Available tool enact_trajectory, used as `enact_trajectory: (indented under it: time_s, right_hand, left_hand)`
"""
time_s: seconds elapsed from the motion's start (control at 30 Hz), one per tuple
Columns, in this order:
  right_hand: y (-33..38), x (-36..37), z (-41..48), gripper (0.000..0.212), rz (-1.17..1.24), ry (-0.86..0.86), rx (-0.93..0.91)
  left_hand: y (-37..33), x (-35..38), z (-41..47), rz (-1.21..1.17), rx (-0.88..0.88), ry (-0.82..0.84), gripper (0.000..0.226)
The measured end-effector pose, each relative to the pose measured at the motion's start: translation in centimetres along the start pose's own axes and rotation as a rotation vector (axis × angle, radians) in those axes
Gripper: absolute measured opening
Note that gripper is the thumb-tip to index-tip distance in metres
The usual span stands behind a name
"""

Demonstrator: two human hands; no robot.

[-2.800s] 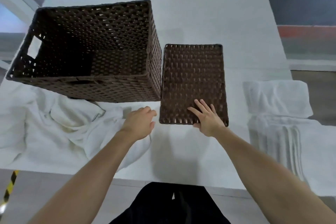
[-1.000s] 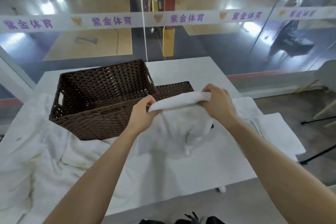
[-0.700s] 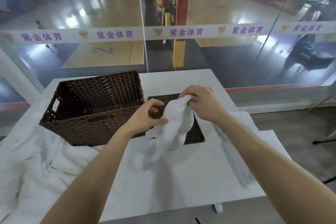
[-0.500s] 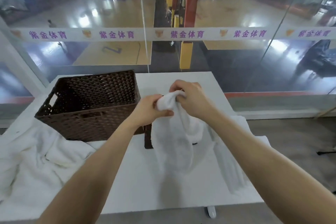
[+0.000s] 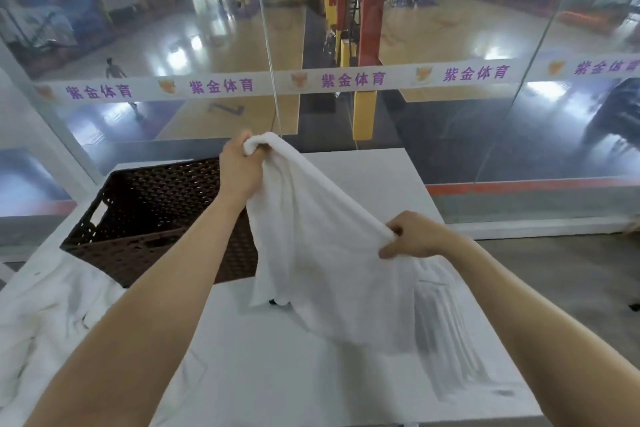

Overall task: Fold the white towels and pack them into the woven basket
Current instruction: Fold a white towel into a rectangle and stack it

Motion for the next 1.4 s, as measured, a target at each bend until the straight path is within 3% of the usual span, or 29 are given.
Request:
enact_trajectory:
  time_s: [0.03, 0.1, 0.2, 0.23, 0.27, 0.3, 0.37, 0.4, 0.53, 0.6, 0.7, 0.77, 0.83, 0.97, 1.03, 1.07, 1.1, 1.13, 1.17, 1.2, 1.27, 1.3, 1.4]
  right_hand:
    - [-0.6, -1.9, 0.0, 0.027, 0.037, -0.081, -0.002]
    - [-0.7, -6.7, -0.2, 0.022, 0.135, -0.289, -0.032]
    - [2.5, -14.0, -1.2, 0.014, 0.228, -0.566, -0.124]
    - [4.4, -15.6, -1.2, 0.013, 0.210, -0.612, -0.171]
    - [6.3, -16.7, -1.1, 0.012, 0.184, -0.637, -0.214]
    - [8.1, -17.4, -1.1, 0.013, 0.157, -0.652, -0.245]
    - [9.9, -17.9, -1.0, 0.024, 0.146, -0.676, -0.247]
    - [9.4, -17.6, -0.5, 0.027, 0.160, -0.674, -0.206]
    - [3.1, -11.4, 3.1, 0.031, -0.015, -0.445, 0.052]
    - [-0.2, -10.0, 3.7, 0.021, 0.109, -0.486, 0.111]
    - [-0.9, -10.6, 4.5, 0.023, 0.432, -0.524, 0.078]
    - [2.5, -10.2, 5.3, 0.045, 0.528, -0.366, -0.014]
    - [5.3, -8.4, 6.4, 0.066, 0.477, -0.265, -0.026]
    - [5.2, -7.5, 7.4, 0.032, 0.483, -0.462, 0.026]
    - [3.9, -9.4, 6.5, 0.028, 0.487, -0.589, 0.051]
    - [3.6, -10.9, 5.8, 0.031, 0.444, -0.671, 0.049]
    - [3.9, -12.6, 4.9, 0.032, 0.387, -0.752, 0.021]
    - [4.6, -14.1, 4.2, 0.030, 0.326, -0.833, -0.032]
    - [5.8, -15.4, 3.7, 0.026, 0.268, -0.880, -0.098]
    - [7.1, -16.0, 3.6, 0.021, 0.227, -0.882, -0.171]
    - [9.3, -16.2, 3.9, 0.016, 0.161, -0.820, -0.246]
    - [10.0, -16.0, 3.6, 0.016, 0.163, -0.816, -0.254]
    - [7.4, -13.4, 4.2, 0.028, 0.377, -0.775, -0.147]
  left_hand:
    - [0.9, -0.6, 1.0, 0.011, -0.046, -0.046, 0.015]
    - [1.9, -0.2, 2.6, 0.157, -0.142, -0.002, 0.039]
    - [0.2, 6.9, 1.0, 0.260, -0.119, 0.474, 0.113]
    - [-1.1, 9.6, -0.5, 0.223, -0.075, 0.609, 0.126]
    - [-2.4, 11.9, -1.7, 0.194, -0.015, 0.691, 0.125]
    - [-3.3, 13.6, -2.4, 0.154, 0.043, 0.728, 0.107]
    - [-4.5, 15.1, -2.3, 0.095, 0.135, 0.696, 0.042]
    - [-4.9, 14.9, -1.8, 0.078, 0.171, 0.623, 0.021]
    - [-2.7, 10.4, 1.6, -0.081, -0.014, 0.301, 0.020]
    - [-0.7, 8.3, 3.1, -0.066, -0.138, 0.218, 0.026]
    - [0.3, 7.9, 4.0, 0.128, -0.127, 0.305, 0.029]
    - [0.2, 9.4, 3.1, 0.174, -0.113, 0.389, 0.033]
    - [-1.0, 10.9, 2.0, 0.121, -0.122, 0.401, 0.032]
    - [-0.6, 10.7, 2.7, -0.044, -0.269, 0.309, 0.034]
    - [-0.2, 9.5, 3.7, 0.198, -0.151, 0.346, 0.015]
    - [0.0, 9.3, 3.7, 0.346, -0.092, 0.416, 0.025]
    - [0.5, 9.7, 3.6, 0.418, -0.055, 0.494, 0.052]
    - [0.7, 10.5, 3.2, 0.399, -0.045, 0.565, 0.076]
    - [0.3, 11.3, 2.5, 0.355, -0.029, 0.607, 0.087]
    - [-0.4, 12.3, 1.8, 0.305, 0.017, 0.635, 0.079]
    - [-1.3, 13.7, 1.1, 0.296, 0.111, 0.617, 0.032]
    - [-1.4, 13.9, 0.9, 0.289, 0.123, 0.601, 0.020]
    - [-0.5, 12.7, 1.3, 0.200, 0.063, 0.515, 0.012]
Point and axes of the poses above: each hand's wrist, its own z-axis towards the middle knuckle, its own x-axis out of the palm, y = z × x, the point moved 10 cm from there along z, towards the middle knuckle, and after that the axes turned 11 degrees about -z, right-handed, at the moved point
